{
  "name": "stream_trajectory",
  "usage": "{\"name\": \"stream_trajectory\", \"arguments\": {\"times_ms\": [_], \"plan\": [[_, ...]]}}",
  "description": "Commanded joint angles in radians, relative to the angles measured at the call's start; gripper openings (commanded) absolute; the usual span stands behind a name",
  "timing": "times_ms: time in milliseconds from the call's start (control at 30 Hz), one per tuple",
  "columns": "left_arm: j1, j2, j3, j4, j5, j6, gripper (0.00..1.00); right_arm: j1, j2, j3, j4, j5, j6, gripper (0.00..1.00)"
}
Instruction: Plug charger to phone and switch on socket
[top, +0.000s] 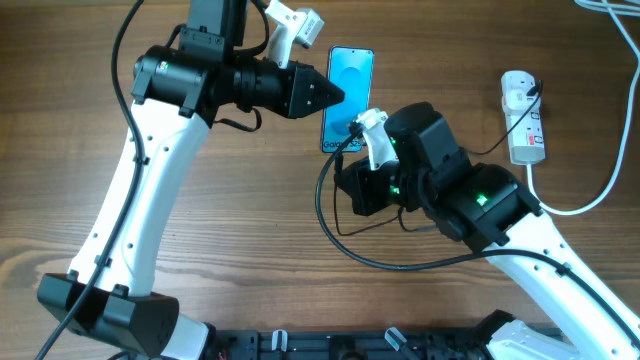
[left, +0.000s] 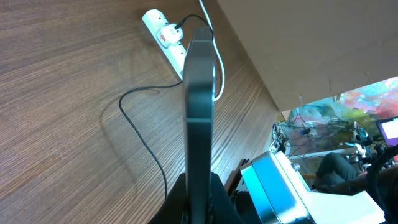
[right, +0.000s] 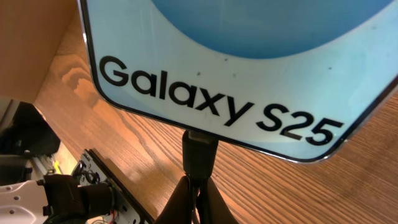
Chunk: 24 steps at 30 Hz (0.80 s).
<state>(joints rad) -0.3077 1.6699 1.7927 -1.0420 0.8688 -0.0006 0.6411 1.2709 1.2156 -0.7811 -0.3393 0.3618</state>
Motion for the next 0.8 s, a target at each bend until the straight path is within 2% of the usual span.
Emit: {"name": "stream_trajectory", "arguments": {"times_ms": [0,767], "plan": [[-0.002,-0.028,0.014,0.006,0.020,0.023,0.04,0.003,0.008,0.010,0.011,0.007,0.006,0.04],[-0.002,-0.028,0.014,-0.023,0.028,0.050,0.04,0.003,0.008,0.010,0.048,0.047,0.061,0.04]]}}
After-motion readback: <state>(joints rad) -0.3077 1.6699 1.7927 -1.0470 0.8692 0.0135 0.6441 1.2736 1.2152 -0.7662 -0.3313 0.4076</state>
